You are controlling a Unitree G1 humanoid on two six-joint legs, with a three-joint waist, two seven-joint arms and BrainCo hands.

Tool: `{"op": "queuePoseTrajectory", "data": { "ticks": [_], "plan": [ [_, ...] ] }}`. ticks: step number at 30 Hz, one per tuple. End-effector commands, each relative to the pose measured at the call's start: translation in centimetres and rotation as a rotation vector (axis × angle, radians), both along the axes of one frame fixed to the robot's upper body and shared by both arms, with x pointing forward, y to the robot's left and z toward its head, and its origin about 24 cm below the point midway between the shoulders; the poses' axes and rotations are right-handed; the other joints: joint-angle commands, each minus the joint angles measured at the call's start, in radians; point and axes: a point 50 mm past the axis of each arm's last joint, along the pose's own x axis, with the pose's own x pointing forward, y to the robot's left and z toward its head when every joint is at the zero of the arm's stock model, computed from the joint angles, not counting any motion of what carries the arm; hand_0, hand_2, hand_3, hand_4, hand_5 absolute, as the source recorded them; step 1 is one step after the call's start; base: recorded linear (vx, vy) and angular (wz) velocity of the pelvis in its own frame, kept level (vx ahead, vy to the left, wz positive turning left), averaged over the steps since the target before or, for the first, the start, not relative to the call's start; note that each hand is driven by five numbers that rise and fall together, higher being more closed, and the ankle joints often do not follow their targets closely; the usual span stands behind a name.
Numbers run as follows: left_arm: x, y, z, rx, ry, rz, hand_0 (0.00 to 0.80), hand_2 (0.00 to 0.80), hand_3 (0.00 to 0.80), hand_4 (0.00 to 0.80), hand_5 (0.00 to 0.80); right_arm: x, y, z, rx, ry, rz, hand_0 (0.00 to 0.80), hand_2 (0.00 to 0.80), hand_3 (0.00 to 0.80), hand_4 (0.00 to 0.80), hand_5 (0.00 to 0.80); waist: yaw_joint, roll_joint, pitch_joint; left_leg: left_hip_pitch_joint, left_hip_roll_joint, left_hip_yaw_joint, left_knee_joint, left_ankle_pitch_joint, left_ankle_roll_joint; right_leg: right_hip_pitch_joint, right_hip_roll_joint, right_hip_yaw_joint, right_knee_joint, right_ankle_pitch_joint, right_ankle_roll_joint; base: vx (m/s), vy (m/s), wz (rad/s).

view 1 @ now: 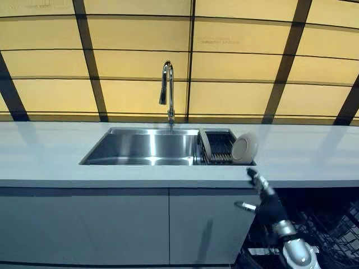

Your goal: Take plates into dishwasher

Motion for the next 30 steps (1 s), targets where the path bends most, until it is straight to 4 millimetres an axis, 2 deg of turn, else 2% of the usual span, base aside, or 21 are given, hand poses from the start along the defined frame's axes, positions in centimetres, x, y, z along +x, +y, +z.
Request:
{"op": "queuePoseTrajectory", "data": {
  "ticks": [1,3,7,13,22,30],
  "plan": [
    [1.0,1.1,0.2,0.046,-0.017,-0.017,0.000,0.000,0.000,0.000,0.000,0.5,-0.1,6.9,0.075,-0.326,0.026,0.000,0.000,0.000,0.000,0.000,0.002,-0.036,0.009,-0.009,-0.082,0.026,0.004,-0.068,0.089,0.037,0.022,0.002,0.002,-0.055,0.042,0.000,0.000,0.00],
    [0.9,1.1,0.2,0.048,-0.007,-0.023,0.000,0.000,0.000,0.000,0.000,0.5,-0.2,8.8,0.090,-0.392,0.032,0.000,0.000,0.000,0.000,0.000,0.009,-0.038,0.001,-0.010,-0.080,0.023,0.004,-0.069,0.087,0.038,0.020,-0.001,0.002,-0.058,0.041,0.035,0.018,-0.03],
    [0.5,0.8,0.0,0.048,0.002,-0.036,0.000,0.000,0.000,0.000,0.000,0.0,-0.1,11.5,0.115,-0.509,0.033,0.000,0.000,0.000,0.000,0.000,0.018,-0.043,-0.010,-0.014,-0.081,0.016,0.004,-0.070,0.085,0.039,0.018,-0.006,0.002,-0.061,0.040,0.000,0.000,0.00],
    [0.1,0.7,-0.1,0.049,0.057,-0.066,0.000,0.000,0.000,0.000,0.000,-0.3,-0.1,14.3,0.197,-0.610,0.045,0.000,0.000,0.000,0.000,0.000,0.025,-0.048,-0.022,-0.019,-0.082,0.009,0.004,-0.069,0.079,0.039,0.014,-0.012,0.002,-0.063,0.040,0.005,0.004,0.00],
    [-0.1,0.7,-0.2,0.057,0.097,-0.081,0.000,0.000,0.000,0.000,0.000,0.4,-0.6,14.9,0.234,-0.588,-0.042,0.000,0.000,0.000,0.000,0.000,0.024,-0.048,-0.029,-0.020,-0.082,0.010,0.004,-0.068,0.074,0.039,0.010,-0.015,0.002,-0.062,0.042,0.000,0.000,0.00],
    [0.2,0.6,-0.2,0.063,0.086,-0.076,0.000,0.000,0.000,0.000,0.000,1.5,-2.5,13.6,0.329,-0.486,-0.113,0.000,0.000,0.000,0.000,0.000,0.022,-0.051,-0.033,-0.021,-0.081,0.011,0.004,-0.065,0.073,0.037,0.010,-0.018,0.002,-0.060,0.043,0.000,0.000,0.00]
  ]
}}
